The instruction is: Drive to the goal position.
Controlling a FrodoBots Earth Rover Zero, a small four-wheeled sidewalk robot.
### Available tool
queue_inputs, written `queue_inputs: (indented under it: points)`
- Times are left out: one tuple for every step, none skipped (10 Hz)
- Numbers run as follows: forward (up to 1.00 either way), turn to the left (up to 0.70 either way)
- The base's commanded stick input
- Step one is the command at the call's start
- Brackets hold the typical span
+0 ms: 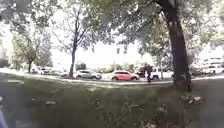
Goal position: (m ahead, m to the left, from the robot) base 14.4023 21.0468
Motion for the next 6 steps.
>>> queue_inputs:
  points:
    - [0.70, 0.00]
    - [0.70, 0.00]
    - [0.70, 0.00]
    - [0.70, 0.00]
    - [0.70, 0.00]
    - [0.70, 0.00]
